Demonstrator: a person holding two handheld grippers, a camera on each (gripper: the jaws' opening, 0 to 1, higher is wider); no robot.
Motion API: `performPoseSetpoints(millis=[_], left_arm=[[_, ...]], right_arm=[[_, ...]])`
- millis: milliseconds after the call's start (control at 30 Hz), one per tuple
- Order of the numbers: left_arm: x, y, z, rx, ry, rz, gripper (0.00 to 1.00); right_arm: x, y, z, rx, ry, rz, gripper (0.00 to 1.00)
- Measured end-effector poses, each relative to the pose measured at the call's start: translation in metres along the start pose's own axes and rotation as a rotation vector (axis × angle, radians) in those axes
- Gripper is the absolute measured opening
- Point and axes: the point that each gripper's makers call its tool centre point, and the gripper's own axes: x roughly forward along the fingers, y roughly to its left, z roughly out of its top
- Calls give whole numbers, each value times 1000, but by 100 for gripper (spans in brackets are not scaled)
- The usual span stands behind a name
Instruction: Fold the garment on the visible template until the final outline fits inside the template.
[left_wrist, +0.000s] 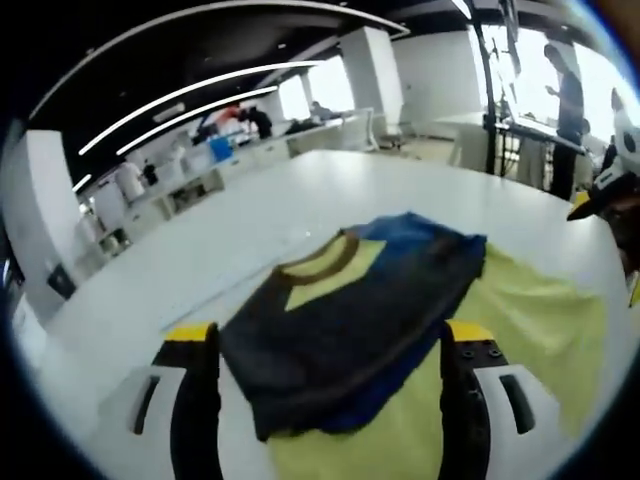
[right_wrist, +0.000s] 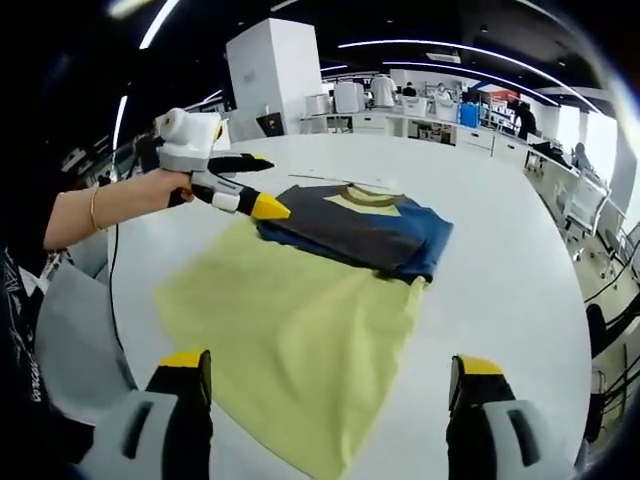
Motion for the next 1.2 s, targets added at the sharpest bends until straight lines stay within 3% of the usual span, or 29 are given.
performPoseSetpoints(millis=[300,467,967,1200], left_arm=[[-14,22,-33,8,54,24,73],[-18,30,-43,13,61,35,63],[-17,44,-85,20,142,45,28],[-16,49,-86,36,130,67,15]], right_arm=[[4,7,-1,-6,8,20,100],[7,9,-1,-5,12,28,100],[9,4,-3,12,17,20,99],[11,2,-5,24,18,15,99]])
